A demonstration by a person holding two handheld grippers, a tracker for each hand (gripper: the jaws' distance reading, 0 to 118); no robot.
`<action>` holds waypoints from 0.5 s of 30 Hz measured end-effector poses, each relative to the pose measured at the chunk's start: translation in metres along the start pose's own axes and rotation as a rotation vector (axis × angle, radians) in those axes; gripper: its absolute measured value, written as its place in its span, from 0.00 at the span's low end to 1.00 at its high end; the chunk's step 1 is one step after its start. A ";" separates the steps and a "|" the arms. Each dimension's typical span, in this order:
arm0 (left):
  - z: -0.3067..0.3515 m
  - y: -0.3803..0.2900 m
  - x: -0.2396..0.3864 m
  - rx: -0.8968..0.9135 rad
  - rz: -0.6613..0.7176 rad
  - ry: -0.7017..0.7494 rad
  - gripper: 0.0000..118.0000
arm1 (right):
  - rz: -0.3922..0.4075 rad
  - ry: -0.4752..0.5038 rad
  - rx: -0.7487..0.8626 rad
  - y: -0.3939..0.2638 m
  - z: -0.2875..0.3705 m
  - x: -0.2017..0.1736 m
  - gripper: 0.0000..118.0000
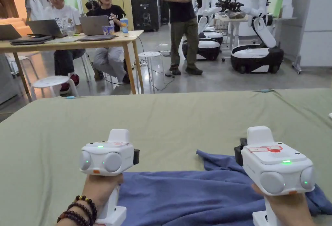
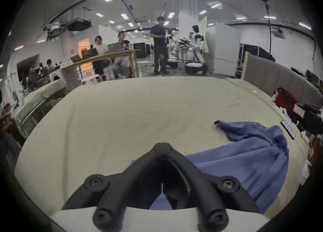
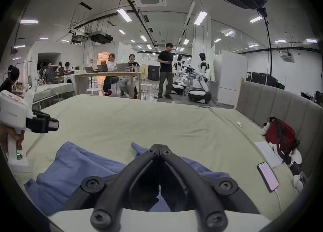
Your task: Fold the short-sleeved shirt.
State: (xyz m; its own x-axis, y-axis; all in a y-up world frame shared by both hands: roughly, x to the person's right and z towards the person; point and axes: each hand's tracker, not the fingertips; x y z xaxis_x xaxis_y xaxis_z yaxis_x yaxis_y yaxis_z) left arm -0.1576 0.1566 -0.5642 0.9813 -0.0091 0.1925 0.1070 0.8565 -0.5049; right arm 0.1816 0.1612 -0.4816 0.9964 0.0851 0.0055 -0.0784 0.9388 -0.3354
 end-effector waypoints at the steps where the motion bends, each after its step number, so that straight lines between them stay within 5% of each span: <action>1: -0.004 0.001 -0.004 -0.011 0.004 0.001 0.00 | -0.001 0.004 -0.006 0.001 0.003 -0.002 0.01; 4: -0.026 0.004 -0.013 -0.100 0.018 -0.019 0.00 | -0.009 0.010 -0.022 0.003 0.009 -0.004 0.01; 5: -0.034 0.005 -0.015 -0.130 0.024 -0.025 0.09 | -0.008 0.010 -0.024 0.002 0.008 -0.004 0.01; 6: -0.044 0.005 -0.016 -0.149 0.034 -0.017 0.29 | -0.008 0.011 -0.024 0.001 0.009 -0.002 0.01; 7: -0.055 0.005 -0.017 -0.177 0.032 0.000 0.64 | -0.007 0.008 -0.026 0.001 0.008 -0.001 0.01; 9: -0.071 -0.001 -0.016 -0.211 0.023 0.045 0.97 | -0.002 -0.012 -0.030 -0.001 0.007 0.002 0.01; 15: -0.119 -0.018 -0.035 -0.290 0.098 0.088 0.85 | 0.012 0.000 -0.040 -0.012 0.000 0.011 0.02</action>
State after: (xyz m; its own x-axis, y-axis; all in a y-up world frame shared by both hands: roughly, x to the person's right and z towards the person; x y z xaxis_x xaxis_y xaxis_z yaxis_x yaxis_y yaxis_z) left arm -0.1745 0.0798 -0.6615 0.9979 0.0104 0.0637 0.0402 0.6729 -0.7387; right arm 0.1939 0.1504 -0.4777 0.9953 0.0966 0.0013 -0.0892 0.9237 -0.3726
